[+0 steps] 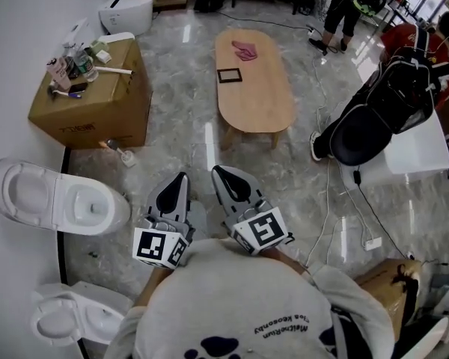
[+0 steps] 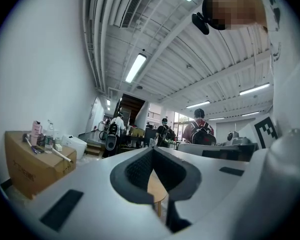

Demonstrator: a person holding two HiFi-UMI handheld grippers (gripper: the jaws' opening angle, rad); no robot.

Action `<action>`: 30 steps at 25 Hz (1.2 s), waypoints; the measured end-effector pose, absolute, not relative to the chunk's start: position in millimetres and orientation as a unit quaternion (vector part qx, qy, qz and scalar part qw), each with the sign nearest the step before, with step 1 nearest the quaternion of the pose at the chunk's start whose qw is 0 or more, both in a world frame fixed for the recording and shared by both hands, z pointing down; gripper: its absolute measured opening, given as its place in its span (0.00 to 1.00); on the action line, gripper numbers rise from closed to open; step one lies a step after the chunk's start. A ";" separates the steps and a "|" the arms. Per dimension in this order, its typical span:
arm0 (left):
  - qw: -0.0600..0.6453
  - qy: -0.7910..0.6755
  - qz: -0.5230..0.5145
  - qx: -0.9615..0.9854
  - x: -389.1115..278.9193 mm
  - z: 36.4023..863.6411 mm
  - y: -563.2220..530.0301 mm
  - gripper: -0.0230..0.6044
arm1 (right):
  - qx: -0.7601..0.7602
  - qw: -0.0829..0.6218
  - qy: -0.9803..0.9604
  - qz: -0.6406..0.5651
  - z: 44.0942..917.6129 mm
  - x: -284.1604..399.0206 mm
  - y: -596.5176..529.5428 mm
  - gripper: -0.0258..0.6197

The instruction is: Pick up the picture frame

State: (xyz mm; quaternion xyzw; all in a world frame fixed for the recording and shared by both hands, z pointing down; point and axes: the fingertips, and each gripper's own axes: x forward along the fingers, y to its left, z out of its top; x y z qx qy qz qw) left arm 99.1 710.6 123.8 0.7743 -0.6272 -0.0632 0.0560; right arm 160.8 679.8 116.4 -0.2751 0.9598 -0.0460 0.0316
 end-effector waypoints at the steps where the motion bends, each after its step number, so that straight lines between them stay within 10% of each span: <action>1: 0.055 -0.620 -0.063 0.780 97.6 123.2 699.2 0.05 | -0.284 0.034 0.957 -0.047 116.4 160.7 668.9 0.05; 30: 0.077 -0.508 -0.078 0.854 -42.6 127.2 469.9 0.05 | -0.430 0.024 0.902 -0.025 108.8 49.5 448.5 0.05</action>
